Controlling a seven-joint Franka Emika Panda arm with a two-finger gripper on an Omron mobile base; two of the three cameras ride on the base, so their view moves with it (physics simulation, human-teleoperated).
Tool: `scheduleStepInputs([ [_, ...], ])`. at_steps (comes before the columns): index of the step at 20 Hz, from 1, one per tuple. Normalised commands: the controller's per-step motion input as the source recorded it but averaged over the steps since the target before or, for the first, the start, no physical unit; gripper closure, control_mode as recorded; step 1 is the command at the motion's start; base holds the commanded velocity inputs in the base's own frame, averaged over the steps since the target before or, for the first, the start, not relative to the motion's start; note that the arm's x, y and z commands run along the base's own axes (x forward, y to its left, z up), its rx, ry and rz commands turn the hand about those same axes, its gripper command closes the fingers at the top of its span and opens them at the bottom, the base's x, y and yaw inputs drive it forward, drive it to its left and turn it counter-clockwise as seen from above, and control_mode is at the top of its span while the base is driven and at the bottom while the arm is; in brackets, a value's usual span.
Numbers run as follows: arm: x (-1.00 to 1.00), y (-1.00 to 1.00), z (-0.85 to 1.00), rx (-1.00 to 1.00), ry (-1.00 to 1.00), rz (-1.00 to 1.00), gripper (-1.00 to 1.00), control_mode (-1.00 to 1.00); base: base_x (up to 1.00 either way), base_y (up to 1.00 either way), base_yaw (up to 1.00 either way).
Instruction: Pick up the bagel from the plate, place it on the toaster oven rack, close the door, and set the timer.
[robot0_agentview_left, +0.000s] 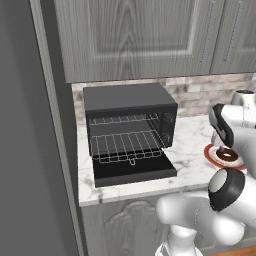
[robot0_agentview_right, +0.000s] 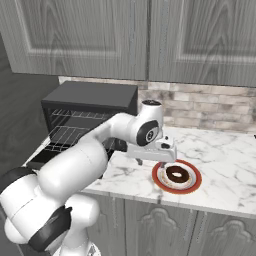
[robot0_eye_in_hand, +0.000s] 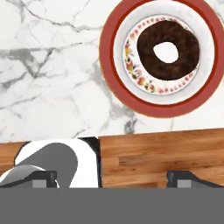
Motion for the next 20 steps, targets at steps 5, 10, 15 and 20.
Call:
scheduleStepInputs([
  [5, 0.53, -0.27, -0.26, 0.0, 0.0, 0.15, -1.0, -1.0, 0.0, 0.0, 0.0],
  [10, 0.45, -0.25, -0.32, 0.0, 0.0, 0.16, -1.0, -1.0, 0.0, 0.0, 0.0],
  [15, 0.31, -0.21, -0.36, 0.0, 0.0, 0.14, -1.0, -1.0, 0.0, 0.0, 0.0],
  [20, 0.3, -0.18, -0.35, 0.0, 0.0, 0.11, -1.0, -1.0, 0.0, 0.0, 0.0],
])
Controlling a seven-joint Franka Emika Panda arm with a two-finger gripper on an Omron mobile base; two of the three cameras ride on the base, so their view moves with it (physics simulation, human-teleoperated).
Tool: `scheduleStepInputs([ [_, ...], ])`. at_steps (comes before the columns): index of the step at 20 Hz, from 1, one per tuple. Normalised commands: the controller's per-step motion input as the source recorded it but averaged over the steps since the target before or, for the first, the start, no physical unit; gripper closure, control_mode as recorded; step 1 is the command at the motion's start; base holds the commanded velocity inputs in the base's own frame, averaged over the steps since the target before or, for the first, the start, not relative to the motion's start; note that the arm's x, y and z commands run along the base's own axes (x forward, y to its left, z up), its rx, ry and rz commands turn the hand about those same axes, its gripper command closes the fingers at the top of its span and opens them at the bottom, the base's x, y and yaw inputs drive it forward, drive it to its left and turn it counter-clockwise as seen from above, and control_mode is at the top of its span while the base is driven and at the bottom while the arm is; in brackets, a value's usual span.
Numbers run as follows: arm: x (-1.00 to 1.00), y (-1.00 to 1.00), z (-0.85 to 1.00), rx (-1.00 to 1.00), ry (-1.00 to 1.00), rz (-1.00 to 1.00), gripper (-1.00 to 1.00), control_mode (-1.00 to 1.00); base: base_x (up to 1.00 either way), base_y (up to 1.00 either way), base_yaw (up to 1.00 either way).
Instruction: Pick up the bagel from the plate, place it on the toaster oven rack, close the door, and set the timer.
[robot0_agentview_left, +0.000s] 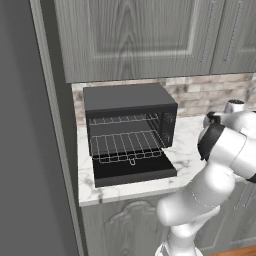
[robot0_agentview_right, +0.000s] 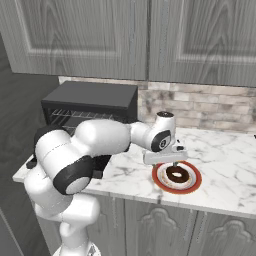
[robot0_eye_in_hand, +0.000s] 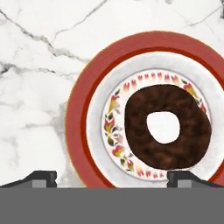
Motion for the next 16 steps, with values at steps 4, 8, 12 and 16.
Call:
scheduleStepInputs([
  [4, 0.1, -0.16, -0.34, 0.0, 0.0, 0.08, -1.0, -1.0, 0.0, 0.0, 0.0],
  [8, 0.0, -0.13, -0.33, 0.0, 0.0, 0.05, -1.0, -1.0, 0.0, 0.0, 0.0],
  [12, 0.06, -0.07, -0.27, 0.0, 0.0, 0.03, -1.0, -1.0, 0.0, 0.0, 0.0],
  [16, 0.21, 0.0, -0.17, 0.0, 0.0, 0.03, -1.0, -1.0, 0.0, 0.0, 0.0],
])
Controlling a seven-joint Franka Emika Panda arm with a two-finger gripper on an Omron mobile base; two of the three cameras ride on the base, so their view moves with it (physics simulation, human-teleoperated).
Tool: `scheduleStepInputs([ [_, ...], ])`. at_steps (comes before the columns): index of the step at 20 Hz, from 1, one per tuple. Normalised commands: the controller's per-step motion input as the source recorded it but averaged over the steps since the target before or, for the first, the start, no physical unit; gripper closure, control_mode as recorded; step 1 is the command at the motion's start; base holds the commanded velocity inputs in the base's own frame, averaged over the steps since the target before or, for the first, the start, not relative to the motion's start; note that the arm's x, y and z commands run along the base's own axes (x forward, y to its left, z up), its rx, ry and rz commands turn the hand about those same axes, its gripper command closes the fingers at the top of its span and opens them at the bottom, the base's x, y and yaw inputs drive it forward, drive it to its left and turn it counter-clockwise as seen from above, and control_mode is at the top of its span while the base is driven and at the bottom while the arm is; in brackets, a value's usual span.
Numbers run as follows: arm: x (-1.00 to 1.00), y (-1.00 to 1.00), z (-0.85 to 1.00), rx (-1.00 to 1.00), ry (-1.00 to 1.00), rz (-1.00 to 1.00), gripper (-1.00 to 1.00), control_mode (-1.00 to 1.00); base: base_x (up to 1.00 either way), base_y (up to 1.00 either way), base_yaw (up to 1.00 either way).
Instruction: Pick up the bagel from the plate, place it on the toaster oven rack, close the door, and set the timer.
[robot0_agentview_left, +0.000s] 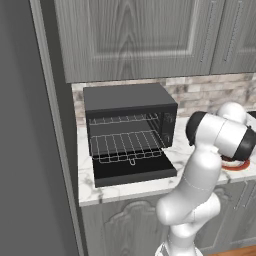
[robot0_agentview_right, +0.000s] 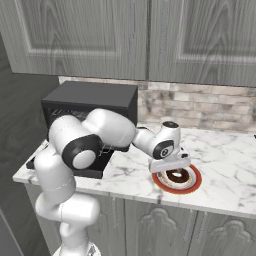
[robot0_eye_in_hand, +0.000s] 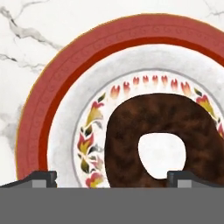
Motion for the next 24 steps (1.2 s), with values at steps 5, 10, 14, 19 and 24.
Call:
scheduleStepInputs([
  [5, 0.28, -0.03, -0.1, 0.0, 0.0, 0.04, -1.0, -1.0, 0.0, 0.0, 0.0],
  [10, 0.11, -0.13, -0.2, 0.0, 0.0, 0.02, -1.0, -1.0, 0.0, 0.0, 0.0],
  [14, 0.0, -0.13, -0.27, 0.01, 0.01, 0.0, -1.0, -1.0, 0.0, 0.0, 0.0],
  [19, -0.07, -0.02, -0.29, 0.01, 0.0, 0.0, -1.0, -1.0, 0.0, 0.0, 0.0],
  [24, -0.09, 0.0, -0.27, 0.0, 0.01, -0.03, 1.0, -1.0, 0.0, 0.0, 0.0],
])
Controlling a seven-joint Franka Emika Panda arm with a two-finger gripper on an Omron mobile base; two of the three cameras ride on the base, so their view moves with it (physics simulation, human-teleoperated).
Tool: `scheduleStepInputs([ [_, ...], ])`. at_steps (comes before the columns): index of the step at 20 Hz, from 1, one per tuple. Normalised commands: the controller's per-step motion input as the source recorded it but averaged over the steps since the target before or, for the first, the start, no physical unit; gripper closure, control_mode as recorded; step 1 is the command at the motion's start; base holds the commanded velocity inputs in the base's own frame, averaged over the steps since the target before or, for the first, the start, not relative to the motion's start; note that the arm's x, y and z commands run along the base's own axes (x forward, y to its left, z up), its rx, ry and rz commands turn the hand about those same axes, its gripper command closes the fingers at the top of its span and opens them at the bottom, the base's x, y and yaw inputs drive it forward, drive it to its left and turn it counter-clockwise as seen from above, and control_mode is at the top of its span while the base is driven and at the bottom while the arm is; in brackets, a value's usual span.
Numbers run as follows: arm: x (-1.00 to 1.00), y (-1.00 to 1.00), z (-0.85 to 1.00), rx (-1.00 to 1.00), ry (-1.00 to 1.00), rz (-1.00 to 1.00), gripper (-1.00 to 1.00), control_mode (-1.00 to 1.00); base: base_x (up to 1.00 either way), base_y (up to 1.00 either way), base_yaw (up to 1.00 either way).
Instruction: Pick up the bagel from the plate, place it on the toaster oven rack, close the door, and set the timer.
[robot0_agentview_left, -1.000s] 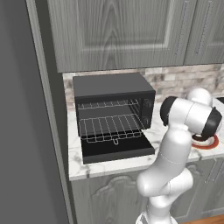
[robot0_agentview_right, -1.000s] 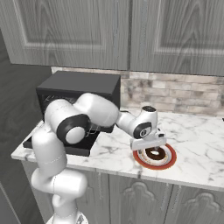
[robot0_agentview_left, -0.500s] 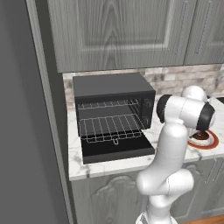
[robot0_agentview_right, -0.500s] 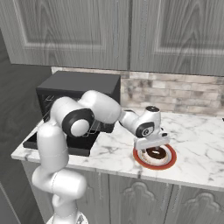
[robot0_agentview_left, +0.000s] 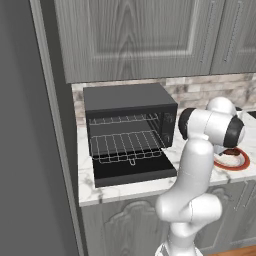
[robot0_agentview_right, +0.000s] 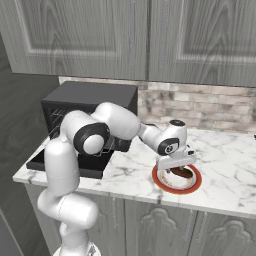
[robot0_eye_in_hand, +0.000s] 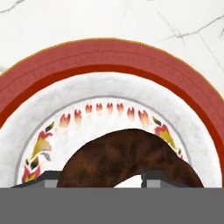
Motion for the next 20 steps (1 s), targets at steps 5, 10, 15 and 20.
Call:
scheduleStepInputs([
  [5, -0.29, 0.0, -0.02, 0.0, -0.01, -0.04, 1.0, -1.0, 0.0, 0.0, 0.0],
  [10, -0.31, 0.29, 0.36, 0.03, -0.09, -0.02, 1.0, -1.0, 0.0, 0.0, 0.0],
  [15, -0.53, 0.85, 0.68, 0.0, -0.19, 0.0, 1.0, -1.0, 0.0, 0.0, 0.0],
  [20, -0.54, 0.99, 0.61, 0.0, -0.1, -0.04, 1.0, -1.0, 0.0, 0.0, 0.0],
])
